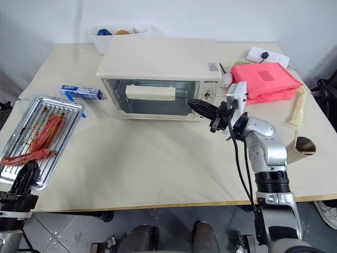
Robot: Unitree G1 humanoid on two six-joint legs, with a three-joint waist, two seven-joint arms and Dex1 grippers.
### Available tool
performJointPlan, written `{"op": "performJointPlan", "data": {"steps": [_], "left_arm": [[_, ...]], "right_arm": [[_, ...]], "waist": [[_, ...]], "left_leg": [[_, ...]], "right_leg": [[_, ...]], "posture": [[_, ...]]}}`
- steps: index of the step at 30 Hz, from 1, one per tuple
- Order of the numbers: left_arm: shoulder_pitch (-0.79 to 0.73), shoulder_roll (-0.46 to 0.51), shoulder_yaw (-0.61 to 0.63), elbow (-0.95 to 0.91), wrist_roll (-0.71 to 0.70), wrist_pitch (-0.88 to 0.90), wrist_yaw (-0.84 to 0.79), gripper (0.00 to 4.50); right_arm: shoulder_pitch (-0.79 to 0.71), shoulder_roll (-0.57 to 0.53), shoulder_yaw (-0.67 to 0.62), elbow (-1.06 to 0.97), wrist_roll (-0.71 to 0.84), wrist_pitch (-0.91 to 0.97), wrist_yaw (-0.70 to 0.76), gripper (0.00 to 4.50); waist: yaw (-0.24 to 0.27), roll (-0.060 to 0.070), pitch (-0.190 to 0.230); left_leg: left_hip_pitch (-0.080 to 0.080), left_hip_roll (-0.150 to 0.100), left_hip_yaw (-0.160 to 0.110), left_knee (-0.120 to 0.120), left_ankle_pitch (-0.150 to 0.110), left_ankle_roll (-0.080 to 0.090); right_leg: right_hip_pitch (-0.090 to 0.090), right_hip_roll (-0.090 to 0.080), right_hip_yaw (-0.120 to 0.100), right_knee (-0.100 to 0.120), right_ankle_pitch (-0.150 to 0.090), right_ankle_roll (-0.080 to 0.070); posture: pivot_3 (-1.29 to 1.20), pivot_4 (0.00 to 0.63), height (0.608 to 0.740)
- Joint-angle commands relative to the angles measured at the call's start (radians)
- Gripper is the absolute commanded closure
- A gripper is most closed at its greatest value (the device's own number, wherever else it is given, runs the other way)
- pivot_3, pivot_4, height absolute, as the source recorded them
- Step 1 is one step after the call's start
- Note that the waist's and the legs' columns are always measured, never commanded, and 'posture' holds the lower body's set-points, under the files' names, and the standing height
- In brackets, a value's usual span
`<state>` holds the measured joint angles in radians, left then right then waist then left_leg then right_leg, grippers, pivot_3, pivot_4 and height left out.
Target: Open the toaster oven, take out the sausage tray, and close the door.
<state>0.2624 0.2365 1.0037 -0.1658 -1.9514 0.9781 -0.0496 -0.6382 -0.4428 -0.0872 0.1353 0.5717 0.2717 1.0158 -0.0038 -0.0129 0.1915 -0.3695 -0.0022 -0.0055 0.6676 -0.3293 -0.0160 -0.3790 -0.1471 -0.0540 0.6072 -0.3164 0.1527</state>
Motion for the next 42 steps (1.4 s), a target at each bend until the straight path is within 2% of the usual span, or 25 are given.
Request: {"op": "performJointPlan", "data": {"steps": [1,2,5,10,14,17,22,26,32,35,42], "left_arm": [[0.005,-0.007,0.026,-0.064,-0.021,-0.003,0.019,4.50],[0.010,-0.005,0.021,-0.071,-0.021,0.002,0.018,4.50],[0.031,0.007,-0.006,-0.096,-0.021,0.016,0.018,4.50],[0.114,0.039,-0.115,-0.172,-0.021,0.041,-0.002,4.50],[0.143,0.083,-0.200,-0.197,-0.021,0.037,-0.010,4.50],[0.136,0.140,-0.283,-0.193,-0.021,0.047,0.006,4.50],[0.081,0.224,-0.433,-0.175,-0.021,0.054,0.044,4.50],[-0.068,0.267,-0.562,-0.106,-0.021,0.085,0.044,4.50],[-0.324,0.392,-0.759,0.132,-0.006,0.187,0.065,4.50],[-0.456,0.408,-0.851,0.219,0.082,0.241,0.027,4.50],[-0.673,0.363,-0.970,0.345,0.321,0.325,-0.111,4.50]], "right_arm": [[0.031,-0.034,-0.027,-0.067,0.030,0.037,0.017,4.47],[0.053,-0.055,-0.032,-0.093,0.051,0.075,0.030,4.47],[0.156,-0.129,-0.044,-0.196,0.068,0.089,0.095,3.89],[0.359,-0.226,-0.091,-0.378,0.072,0.048,0.142,2.27],[0.482,-0.224,-0.166,-0.469,0.070,-0.059,0.154,0.82],[0.564,-0.246,-0.213,-0.499,0.104,-0.070,0.184,0.02],[0.668,-0.279,-0.266,-0.580,0.132,-0.032,0.147,0.02],[0.766,-0.260,-0.302,-0.656,0.117,-0.048,0.096,0.02],[0.866,-0.252,-0.342,-0.744,0.112,-0.052,0.017,0.02],[0.911,-0.249,-0.361,-0.776,0.111,-0.054,-0.008,0.02],[0.988,-0.239,-0.386,-0.827,0.107,-0.063,-0.043,0.02]], "waist": [[0.000,0.000,0.000],[0.000,0.000,0.000],[0.005,0.000,0.000],[0.007,0.000,0.000],[0.002,0.000,0.000],[0.004,0.000,0.000],[0.009,0.001,0.000],[0.018,0.001,0.000],[0.026,0.002,0.000],[0.028,0.002,0.000],[0.031,0.002,0.000]], "left_leg": [[0.000,0.000,0.000,0.000,-0.001,0.000],[0.000,0.000,0.000,0.000,-0.001,0.000],[-0.001,0.000,0.000,0.000,-0.002,0.001],[-0.001,0.000,0.002,0.000,-0.004,0.002],[0.002,0.000,0.006,0.000,-0.003,0.002],[0.003,0.001,0.007,0.000,-0.004,0.002],[0.002,0.000,0.006,0.000,-0.004,0.002],[0.002,0.000,0.006,0.000,-0.004,0.002],[0.003,0.000,0.007,0.000,-0.003,0.002],[0.002,-0.001,0.007,0.000,-0.003,0.003],[0.001,-0.002,0.013,0.000,-0.001,0.003]], "right_leg": [[0.000,0.000,0.000,0.000,0.000,0.000],[0.000,0.000,0.000,0.000,0.000,0.000],[0.000,0.000,-0.001,-0.001,0.000,0.000],[0.002,0.000,-0.001,-0.007,0.000,0.000],[0.003,0.000,0.001,-0.011,0.000,0.001],[0.003,0.000,0.002,-0.010,0.001,0.000],[0.003,-0.001,0.003,-0.012,0.001,0.000],[0.002,-0.001,0.003,-0.012,0.001,0.000],[0.002,0.000,0.003,-0.007,0.001,0.000],[0.002,0.000,0.003,-0.004,0.001,0.000],[0.002,0.000,0.002,-0.004,0.002,0.001]], "posture": [[0.00,0.150,0.740],[0.00,0.150,0.740],[0.00,0.150,0.740],[0.00,0.150,0.740],[0.00,0.150,0.740],[0.00,0.150,0.740],[0.00,0.150,0.740],[0.00,0.150,0.740],[0.00,0.150,0.740],[0.00,0.150,0.740],[0.00,0.150,0.740]]}}
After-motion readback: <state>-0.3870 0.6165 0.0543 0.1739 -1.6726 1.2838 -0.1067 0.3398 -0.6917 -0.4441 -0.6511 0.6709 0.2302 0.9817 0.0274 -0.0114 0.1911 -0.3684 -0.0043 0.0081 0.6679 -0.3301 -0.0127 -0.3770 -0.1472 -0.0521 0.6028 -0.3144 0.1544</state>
